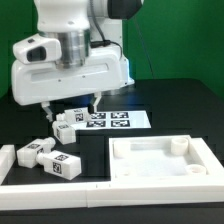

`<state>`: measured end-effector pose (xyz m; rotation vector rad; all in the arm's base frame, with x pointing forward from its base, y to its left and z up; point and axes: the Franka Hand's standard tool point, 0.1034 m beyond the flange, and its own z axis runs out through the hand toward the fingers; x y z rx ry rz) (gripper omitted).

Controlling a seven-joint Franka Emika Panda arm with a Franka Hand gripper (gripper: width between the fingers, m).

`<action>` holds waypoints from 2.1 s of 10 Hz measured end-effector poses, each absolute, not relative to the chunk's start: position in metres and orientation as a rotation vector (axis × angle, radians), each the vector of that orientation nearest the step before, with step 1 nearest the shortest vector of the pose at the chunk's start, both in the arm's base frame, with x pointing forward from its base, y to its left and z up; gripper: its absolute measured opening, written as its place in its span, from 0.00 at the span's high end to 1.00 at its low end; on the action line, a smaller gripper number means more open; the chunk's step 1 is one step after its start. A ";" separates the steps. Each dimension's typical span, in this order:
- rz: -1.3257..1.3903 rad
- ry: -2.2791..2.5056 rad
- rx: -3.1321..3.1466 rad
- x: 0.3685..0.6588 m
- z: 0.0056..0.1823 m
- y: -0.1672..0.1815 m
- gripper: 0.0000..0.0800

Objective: Assemble one leg

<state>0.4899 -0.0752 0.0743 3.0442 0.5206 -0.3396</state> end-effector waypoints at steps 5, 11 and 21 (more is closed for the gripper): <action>-0.808 0.522 2.913 0.484 0.068 -0.055 0.19; -1.250 0.594 2.678 0.469 0.057 -0.101 0.19; -1.298 0.461 2.622 0.444 0.035 -0.110 0.19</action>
Offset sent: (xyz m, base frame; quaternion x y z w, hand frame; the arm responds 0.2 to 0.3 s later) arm 0.0000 0.0000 0.0000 0.0000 -0.1938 0.0000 0.9810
